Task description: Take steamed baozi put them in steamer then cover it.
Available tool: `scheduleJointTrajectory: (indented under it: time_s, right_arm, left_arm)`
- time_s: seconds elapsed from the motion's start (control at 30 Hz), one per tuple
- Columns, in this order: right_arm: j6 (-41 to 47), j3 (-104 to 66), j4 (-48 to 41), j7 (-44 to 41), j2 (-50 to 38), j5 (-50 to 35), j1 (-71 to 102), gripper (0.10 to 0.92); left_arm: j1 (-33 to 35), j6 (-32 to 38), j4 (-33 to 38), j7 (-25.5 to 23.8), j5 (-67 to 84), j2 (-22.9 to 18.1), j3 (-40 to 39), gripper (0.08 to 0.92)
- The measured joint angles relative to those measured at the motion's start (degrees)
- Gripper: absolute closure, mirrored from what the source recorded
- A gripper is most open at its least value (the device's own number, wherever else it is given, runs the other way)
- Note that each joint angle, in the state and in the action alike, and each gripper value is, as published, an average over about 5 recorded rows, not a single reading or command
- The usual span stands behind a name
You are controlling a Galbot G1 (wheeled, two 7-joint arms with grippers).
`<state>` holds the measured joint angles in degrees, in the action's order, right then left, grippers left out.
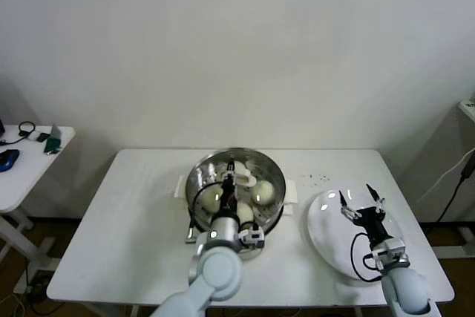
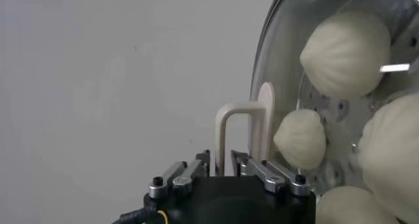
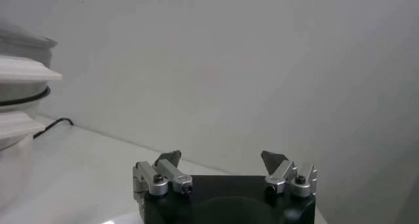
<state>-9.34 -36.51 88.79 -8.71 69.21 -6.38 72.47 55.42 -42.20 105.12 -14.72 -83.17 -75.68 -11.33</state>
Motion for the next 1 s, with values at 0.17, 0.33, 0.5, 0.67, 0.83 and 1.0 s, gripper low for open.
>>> scheduleJointTrajectory:
  time_s: [0.17,0.33,0.5,0.67,0.83,1.0]
  right_arm:
    - [0.3,0.0,-0.1,-0.3,0.0,-0.3,-0.1,0.203]
    - [0.7,0.0,-0.1,-0.6,-0.2,-0.6,-0.1,0.203]
    - [1.0,0.0,-0.2,-0.8,-0.2,-0.7,-0.4,0.203]
    - [1.3,0.3,-0.4,-0.8,-0.2,-0.7,-0.8,0.203]
    - [1.6,0.5,-0.3,-0.9,-0.2,-0.7,-0.9,0.203]
    - [1.6,0.4,-0.1,-1.3,-0.3,-0.7,-0.7,0.203]
  left_arm:
    - [0.8,0.0,1.6,0.0,0.3,0.9,-0.1,0.545]
    - [2.0,0.0,4.2,-0.1,1.0,2.1,0.0,0.397]
    - [3.7,0.0,7.5,-0.3,2.1,3.4,0.2,0.252]
    - [6.0,0.0,11.2,-0.2,3.5,4.7,0.8,0.183]
    - [8.7,0.0,15.0,2.3,5.5,6.2,2.4,0.177]
    - [12.2,0.0,17.8,8.5,10.5,7.7,6.4,0.177]
